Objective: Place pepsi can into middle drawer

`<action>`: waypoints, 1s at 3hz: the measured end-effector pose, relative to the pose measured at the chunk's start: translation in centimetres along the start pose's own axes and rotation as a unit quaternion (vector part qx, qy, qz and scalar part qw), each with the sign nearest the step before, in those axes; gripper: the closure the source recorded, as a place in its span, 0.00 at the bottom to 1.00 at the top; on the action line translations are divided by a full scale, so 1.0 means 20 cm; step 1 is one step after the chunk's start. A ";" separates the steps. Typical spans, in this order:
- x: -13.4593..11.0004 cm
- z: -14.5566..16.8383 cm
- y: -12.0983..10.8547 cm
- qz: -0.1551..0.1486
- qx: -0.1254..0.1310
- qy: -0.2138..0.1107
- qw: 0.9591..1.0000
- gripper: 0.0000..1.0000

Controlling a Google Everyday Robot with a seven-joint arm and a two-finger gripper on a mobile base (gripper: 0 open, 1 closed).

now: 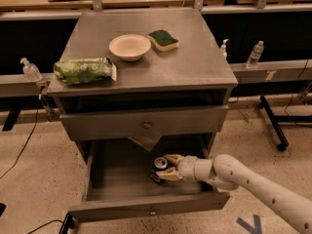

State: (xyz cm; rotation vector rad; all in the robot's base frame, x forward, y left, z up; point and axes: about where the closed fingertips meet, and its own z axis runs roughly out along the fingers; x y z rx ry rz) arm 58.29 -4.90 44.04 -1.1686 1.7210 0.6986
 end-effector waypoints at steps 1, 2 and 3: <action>0.00 0.01 0.01 0.000 -0.002 -0.001 1.000 0.12; -0.01 0.02 0.01 0.000 -0.003 -0.001 1.000 0.00; -0.01 0.02 0.01 0.000 -0.003 -0.001 1.000 0.00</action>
Offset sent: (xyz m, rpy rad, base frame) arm -0.0004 0.0017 -0.0003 0.0011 0.0008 0.0027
